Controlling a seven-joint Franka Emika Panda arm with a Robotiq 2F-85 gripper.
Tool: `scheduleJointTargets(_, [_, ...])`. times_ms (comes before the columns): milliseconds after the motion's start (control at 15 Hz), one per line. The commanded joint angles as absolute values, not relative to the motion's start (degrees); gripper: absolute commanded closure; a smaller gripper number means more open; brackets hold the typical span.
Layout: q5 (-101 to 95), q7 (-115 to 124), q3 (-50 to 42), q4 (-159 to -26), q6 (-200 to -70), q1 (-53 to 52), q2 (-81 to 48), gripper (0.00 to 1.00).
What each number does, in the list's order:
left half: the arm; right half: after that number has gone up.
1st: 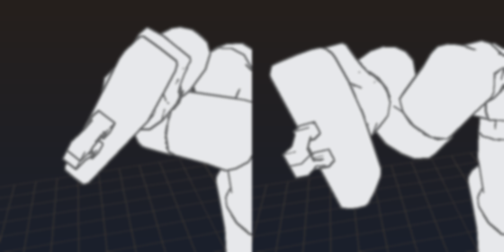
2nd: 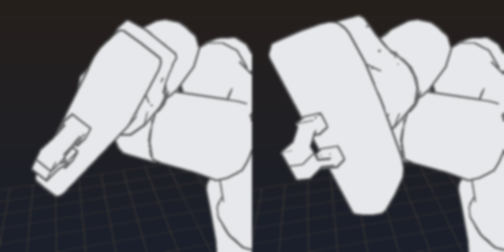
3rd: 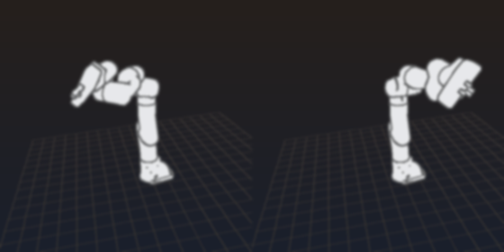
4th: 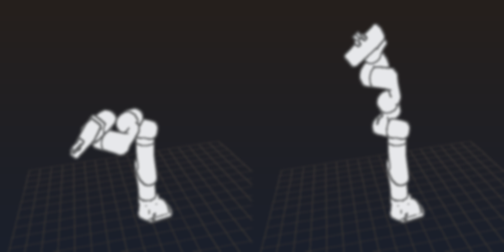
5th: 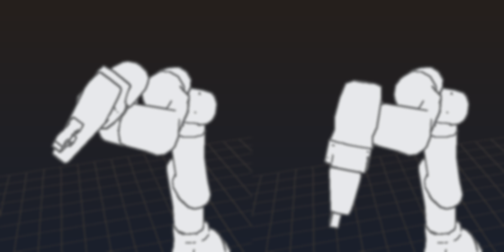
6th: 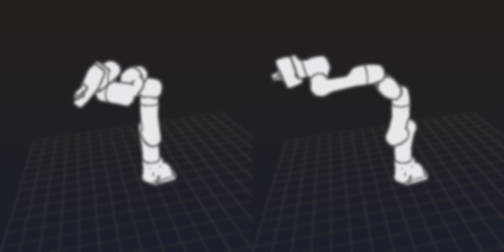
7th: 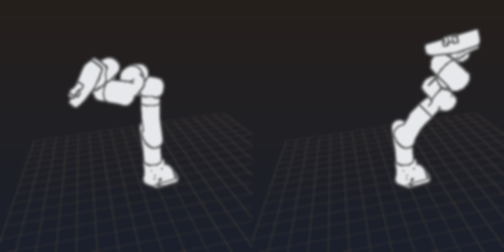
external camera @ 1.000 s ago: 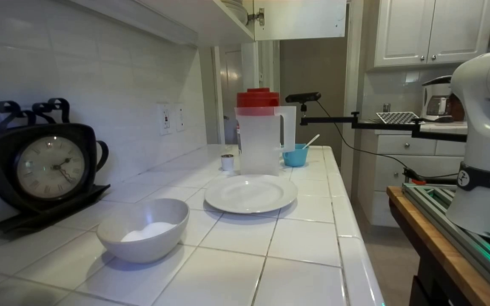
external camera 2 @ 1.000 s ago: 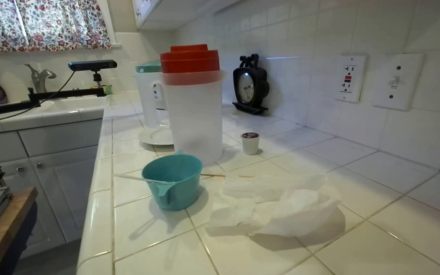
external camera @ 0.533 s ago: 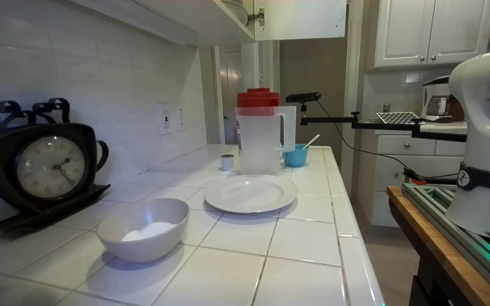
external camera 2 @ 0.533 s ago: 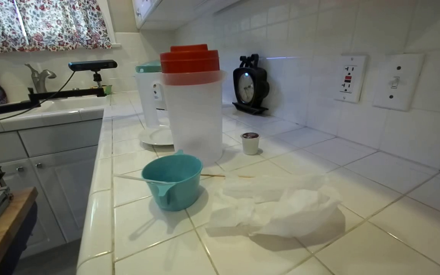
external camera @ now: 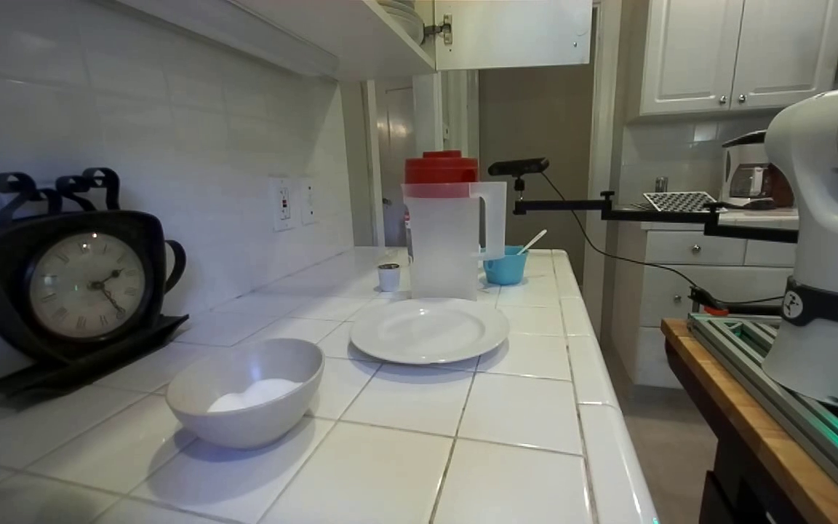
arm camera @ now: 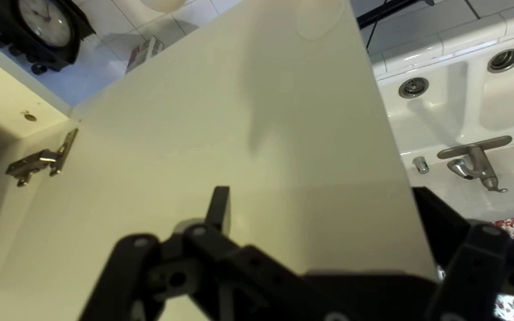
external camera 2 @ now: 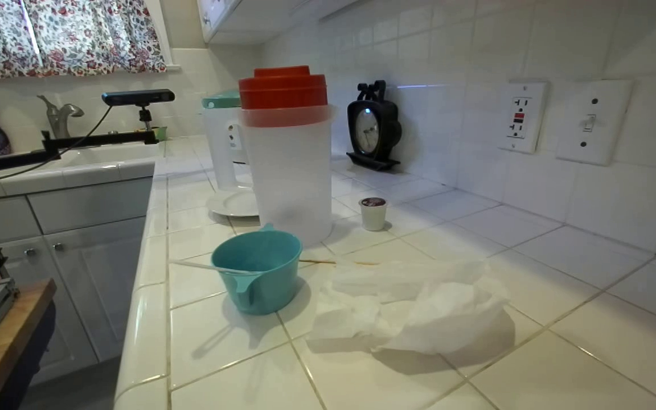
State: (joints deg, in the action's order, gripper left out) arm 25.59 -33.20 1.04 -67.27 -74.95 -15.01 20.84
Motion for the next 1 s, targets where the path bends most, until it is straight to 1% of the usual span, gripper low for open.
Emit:
scheduleJointTargets(0, [31.2, -36.0, -1.5, -61.5, -71.8, -16.4, 16.9, 0.00])
scheduleJointTargets(200, [40.7, -39.3, -4.5, -59.8, -68.7, -16.9, 15.3, 0.00])
scheduleJointTargets(600, [54.0, -43.0, -8.2, -56.8, -60.2, -13.6, 11.9, 0.00])
scheduleJointTargets(667, [55.5, -43.1, -8.4, -57.0, -59.6, -12.9, 11.6, 0.00])
scheduleJointTargets(733, [55.6, -42.8, -10.0, -57.5, -60.0, -15.1, 11.5, 0.00])
scheduleJointTargets(933, [56.7, -43.8, -10.2, -57.1, -61.3, -14.7, 10.0, 0.00])
